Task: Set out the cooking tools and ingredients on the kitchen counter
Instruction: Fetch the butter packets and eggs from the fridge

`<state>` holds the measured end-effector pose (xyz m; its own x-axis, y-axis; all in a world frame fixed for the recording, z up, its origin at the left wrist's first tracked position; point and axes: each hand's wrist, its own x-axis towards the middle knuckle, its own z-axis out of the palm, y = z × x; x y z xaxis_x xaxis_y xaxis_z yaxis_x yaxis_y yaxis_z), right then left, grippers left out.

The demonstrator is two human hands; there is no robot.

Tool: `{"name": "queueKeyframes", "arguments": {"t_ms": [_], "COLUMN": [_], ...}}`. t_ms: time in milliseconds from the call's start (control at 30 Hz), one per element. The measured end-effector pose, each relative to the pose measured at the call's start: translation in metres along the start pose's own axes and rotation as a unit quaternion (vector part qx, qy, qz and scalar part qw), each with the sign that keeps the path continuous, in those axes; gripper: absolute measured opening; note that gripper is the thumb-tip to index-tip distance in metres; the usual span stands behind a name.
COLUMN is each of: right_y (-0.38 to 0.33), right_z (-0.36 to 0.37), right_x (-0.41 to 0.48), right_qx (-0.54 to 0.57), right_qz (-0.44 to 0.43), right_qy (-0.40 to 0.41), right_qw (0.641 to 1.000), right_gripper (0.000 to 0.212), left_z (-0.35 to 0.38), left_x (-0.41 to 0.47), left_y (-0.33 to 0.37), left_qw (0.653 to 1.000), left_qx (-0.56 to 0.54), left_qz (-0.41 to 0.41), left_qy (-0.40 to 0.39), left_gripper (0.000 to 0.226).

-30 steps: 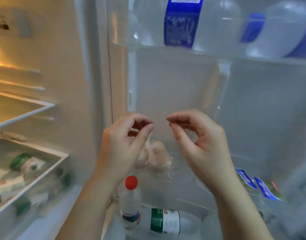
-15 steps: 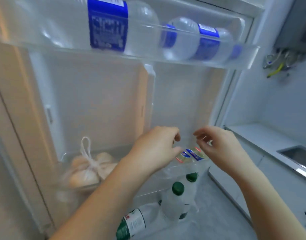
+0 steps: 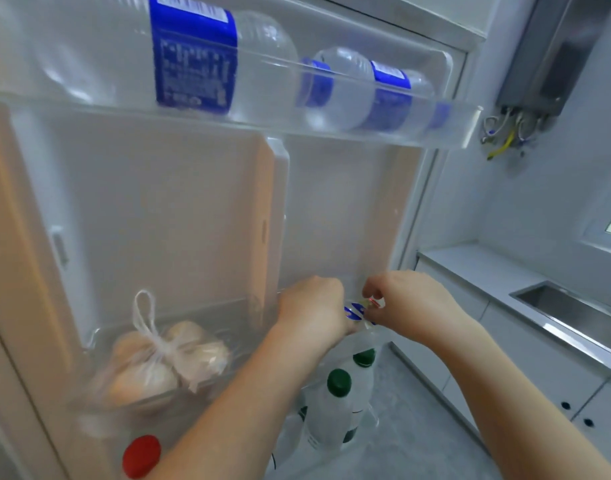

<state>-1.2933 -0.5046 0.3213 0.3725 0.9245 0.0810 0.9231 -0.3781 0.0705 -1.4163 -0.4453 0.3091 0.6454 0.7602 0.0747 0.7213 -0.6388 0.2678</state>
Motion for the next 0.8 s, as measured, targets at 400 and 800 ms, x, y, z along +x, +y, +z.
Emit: {"name": "queueKeyframes", "arguments": {"t_ms": [400, 800], "right_y": [-0.007, -0.006], "right_z": [-0.007, -0.006], "right_x": [0.009, 0.010], "right_qx": [-0.059, 0.032], "right_qz": [-0.072, -0.050], "right_qy": [-0.058, -0.071], "right_qw": [0.994, 0.996], "right_gripper": [0.020, 0.044], "left_z": [0.007, 0.005], "left_x": [0.001, 0.005], "left_y": [-0.015, -0.019], "left_qw": [0.999, 1.000], "left_qx": [-0.028, 0.009], "left_qz": [0.011, 0.009], "left_qy": [0.043, 0.022], "left_gripper": [0.037, 0.017]}}
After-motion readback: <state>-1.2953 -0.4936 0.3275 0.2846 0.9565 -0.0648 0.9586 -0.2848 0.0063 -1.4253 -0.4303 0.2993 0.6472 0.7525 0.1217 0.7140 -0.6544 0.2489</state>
